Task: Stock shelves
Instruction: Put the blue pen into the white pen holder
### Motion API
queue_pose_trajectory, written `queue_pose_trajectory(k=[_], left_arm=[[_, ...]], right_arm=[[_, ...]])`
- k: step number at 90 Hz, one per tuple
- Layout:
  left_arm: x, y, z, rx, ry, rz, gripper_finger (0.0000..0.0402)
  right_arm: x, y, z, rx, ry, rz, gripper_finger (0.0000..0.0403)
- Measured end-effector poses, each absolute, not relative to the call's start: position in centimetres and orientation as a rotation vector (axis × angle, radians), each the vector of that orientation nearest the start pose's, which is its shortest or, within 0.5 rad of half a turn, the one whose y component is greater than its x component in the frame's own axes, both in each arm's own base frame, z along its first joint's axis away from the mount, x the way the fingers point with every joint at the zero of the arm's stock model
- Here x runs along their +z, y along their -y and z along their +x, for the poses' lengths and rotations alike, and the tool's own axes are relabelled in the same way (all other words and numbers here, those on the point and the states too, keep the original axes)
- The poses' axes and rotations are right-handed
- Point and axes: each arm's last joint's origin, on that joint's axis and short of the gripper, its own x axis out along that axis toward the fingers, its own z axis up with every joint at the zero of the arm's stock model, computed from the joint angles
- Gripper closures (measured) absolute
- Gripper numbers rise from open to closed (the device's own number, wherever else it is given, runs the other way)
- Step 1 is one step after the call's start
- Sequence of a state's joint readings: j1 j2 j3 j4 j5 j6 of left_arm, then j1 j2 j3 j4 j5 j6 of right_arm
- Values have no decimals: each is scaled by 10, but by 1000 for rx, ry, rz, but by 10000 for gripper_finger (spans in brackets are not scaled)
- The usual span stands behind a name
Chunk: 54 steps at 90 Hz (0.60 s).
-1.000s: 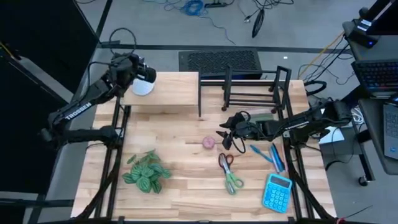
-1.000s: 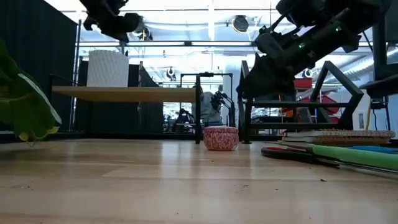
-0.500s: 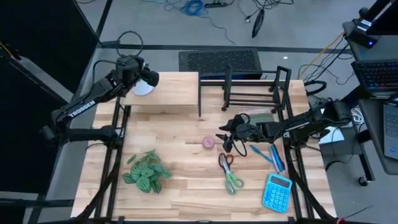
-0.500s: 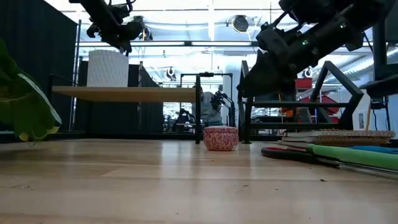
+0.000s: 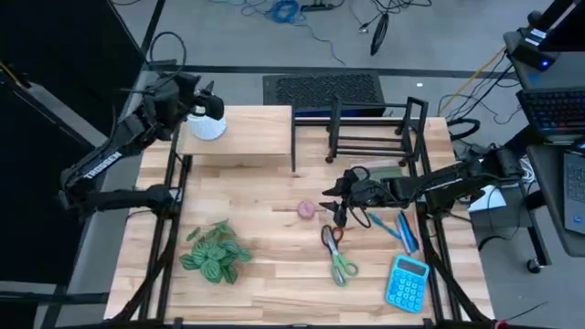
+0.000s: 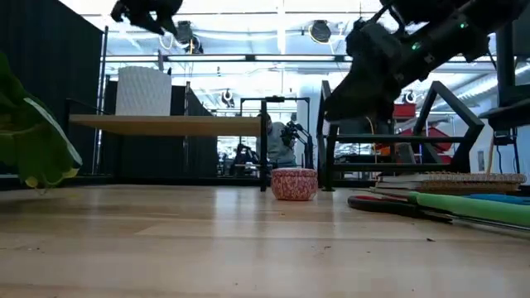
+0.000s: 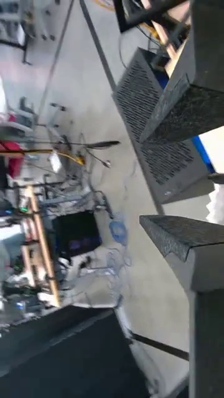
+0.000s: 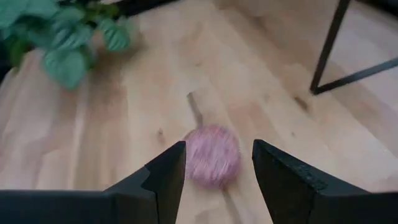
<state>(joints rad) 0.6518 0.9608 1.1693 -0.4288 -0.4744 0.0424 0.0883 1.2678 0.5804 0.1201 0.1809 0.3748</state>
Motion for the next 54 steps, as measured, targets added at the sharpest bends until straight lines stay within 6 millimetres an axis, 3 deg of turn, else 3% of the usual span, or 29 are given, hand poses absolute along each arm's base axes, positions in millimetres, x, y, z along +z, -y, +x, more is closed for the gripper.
queue_pose_trajectory(k=[13,24,42,54], left_arm=[[419,-111,144,1028,-243,80,224],[421,-101,151,858,-234,108,224],[419,-85,167,585,-210,81,223],[413,-78,182,496,-239,79,223]], right_arm=[[206,-24,225,-128,-636,289,234],[211,-30,203,-109,-723,281,234],[205,-39,179,-137,-896,332,234],[199,-45,172,-171,-984,360,234]])
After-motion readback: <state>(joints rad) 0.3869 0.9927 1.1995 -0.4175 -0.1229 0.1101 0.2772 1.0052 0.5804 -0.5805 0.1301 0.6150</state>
